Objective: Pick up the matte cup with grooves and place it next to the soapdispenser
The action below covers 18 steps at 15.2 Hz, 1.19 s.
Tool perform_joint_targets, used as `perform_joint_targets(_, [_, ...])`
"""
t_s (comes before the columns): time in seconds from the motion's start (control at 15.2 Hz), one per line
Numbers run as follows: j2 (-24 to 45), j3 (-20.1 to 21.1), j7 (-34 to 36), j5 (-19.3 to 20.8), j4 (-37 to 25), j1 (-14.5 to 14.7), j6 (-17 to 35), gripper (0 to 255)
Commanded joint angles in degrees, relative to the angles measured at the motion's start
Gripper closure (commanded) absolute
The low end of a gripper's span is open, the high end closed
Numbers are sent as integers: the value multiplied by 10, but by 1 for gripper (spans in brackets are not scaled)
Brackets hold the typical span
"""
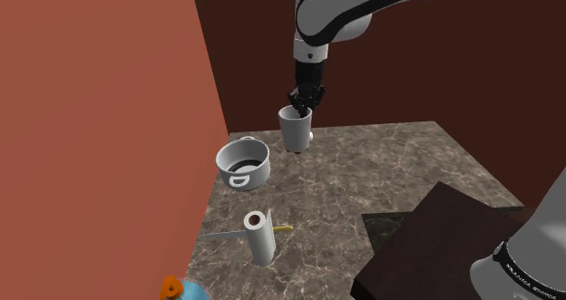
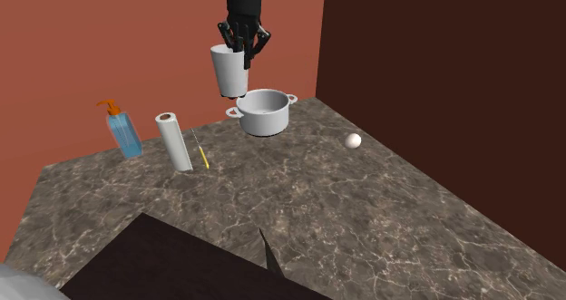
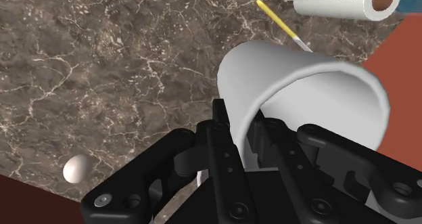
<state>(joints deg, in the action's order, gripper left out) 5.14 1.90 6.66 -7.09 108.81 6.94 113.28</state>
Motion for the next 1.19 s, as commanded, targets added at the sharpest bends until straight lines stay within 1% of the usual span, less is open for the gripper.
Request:
perform_joint_targets(0.0, [-15, 12, 26, 0, 21, 14, 9, 255])
perform_joint_targets(0.53, [-49, 63, 129, -2, 66, 69, 32, 255])
perform_joint_targets(0.79, [-54, 91, 183, -2, 73, 96, 41, 255])
perform_joint_targets(1.12, [-47, 125, 253, 2, 66, 130, 49, 255])
